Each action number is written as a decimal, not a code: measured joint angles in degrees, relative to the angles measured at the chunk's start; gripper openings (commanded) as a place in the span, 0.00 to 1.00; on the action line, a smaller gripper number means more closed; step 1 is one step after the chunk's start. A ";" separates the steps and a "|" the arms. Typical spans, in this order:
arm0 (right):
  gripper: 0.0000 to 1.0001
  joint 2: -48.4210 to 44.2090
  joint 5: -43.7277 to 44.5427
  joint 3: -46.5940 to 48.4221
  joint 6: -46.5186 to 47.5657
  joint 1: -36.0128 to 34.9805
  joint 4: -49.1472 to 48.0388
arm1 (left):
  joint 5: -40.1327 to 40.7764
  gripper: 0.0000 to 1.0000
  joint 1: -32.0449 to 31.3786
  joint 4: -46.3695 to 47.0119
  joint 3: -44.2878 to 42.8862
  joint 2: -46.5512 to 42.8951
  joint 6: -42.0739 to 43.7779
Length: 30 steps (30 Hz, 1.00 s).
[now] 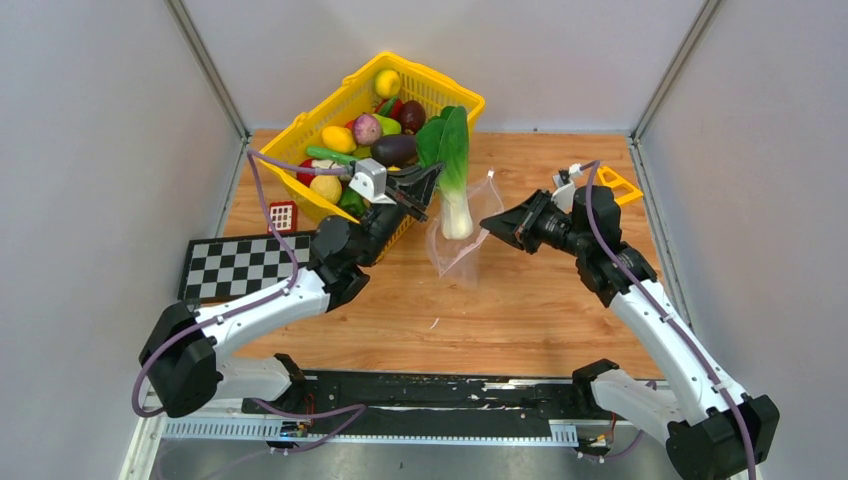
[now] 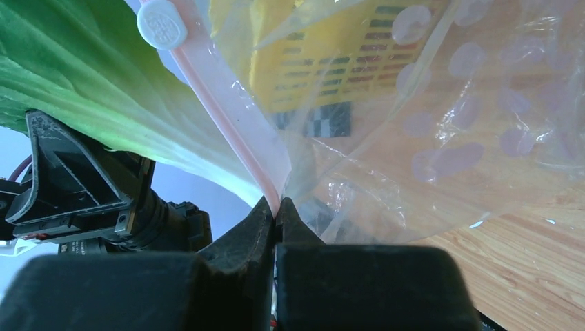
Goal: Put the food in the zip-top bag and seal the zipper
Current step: Place the fake vegetable in the zipper food storage bag.
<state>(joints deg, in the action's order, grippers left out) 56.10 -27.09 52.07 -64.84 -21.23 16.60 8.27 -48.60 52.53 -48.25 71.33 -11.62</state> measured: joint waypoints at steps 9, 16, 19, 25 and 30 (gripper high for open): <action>0.00 -0.98 -1.27 -0.02 -4.20 0.00 -2.80 | 2.40 0.00 -4.66 1.90 1.31 0.55 9.77; 0.00 -1.36 0.66 -0.76 -10.03 0.00 -6.71 | 2.56 0.02 -7.89 4.00 4.92 0.61 13.46; 0.00 -1.55 2.05 -2.08 -11.91 0.00 -8.26 | 2.71 0.07 -8.07 5.97 6.75 0.68 12.04; 0.00 -1.99 4.13 -4.28 -13.16 0.00 -10.38 | 4.11 0.25 -8.07 9.94 9.51 2.01 2.84; 0.00 -3.30 5.07 -7.21 -13.42 0.00 -13.11 | 5.99 0.34 -8.07 15.61 13.25 4.35 -7.74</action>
<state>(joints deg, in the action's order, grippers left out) 52.80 -22.02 44.86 -78.26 -21.23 3.49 14.26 -56.66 68.14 -35.00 75.68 -19.35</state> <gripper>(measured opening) 0.015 0.329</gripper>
